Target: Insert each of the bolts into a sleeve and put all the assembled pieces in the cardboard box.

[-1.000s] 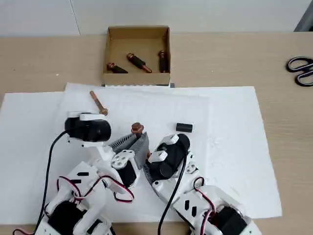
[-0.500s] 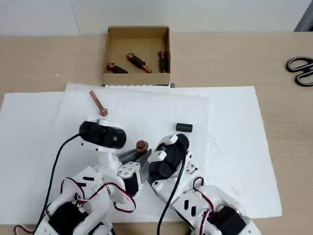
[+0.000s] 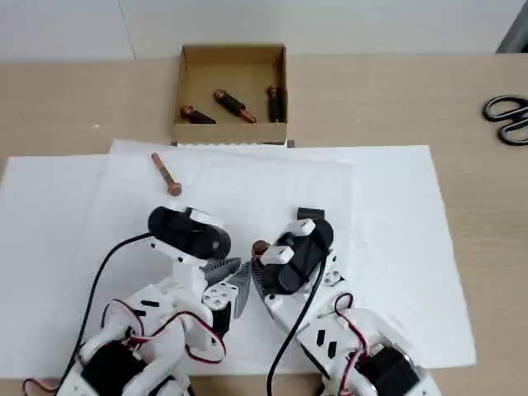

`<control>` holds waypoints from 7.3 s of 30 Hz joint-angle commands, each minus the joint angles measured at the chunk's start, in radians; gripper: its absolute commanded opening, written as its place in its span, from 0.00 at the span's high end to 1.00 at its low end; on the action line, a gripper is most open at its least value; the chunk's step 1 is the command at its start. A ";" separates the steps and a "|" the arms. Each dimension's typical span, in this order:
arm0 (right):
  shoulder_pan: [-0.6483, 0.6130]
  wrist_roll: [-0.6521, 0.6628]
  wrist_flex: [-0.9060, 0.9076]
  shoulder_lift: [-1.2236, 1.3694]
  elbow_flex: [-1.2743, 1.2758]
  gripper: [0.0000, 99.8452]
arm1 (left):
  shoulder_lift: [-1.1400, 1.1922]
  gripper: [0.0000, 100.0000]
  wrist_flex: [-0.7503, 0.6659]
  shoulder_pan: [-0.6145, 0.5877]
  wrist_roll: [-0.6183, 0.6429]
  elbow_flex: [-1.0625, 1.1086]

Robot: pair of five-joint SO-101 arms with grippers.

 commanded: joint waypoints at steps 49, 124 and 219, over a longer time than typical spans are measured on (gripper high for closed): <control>0.398 0.012 0.022 0.070 -0.115 1.00 | -0.003 0.99 -0.210 -0.726 -0.448 0.381; 0.421 0.064 -0.598 2.342 -1.722 0.82 | -0.003 0.99 -0.229 -0.735 -0.450 0.392; 0.337 0.873 0.573 2.354 -1.679 0.90 | -0.003 0.99 -0.230 -0.773 -0.450 0.392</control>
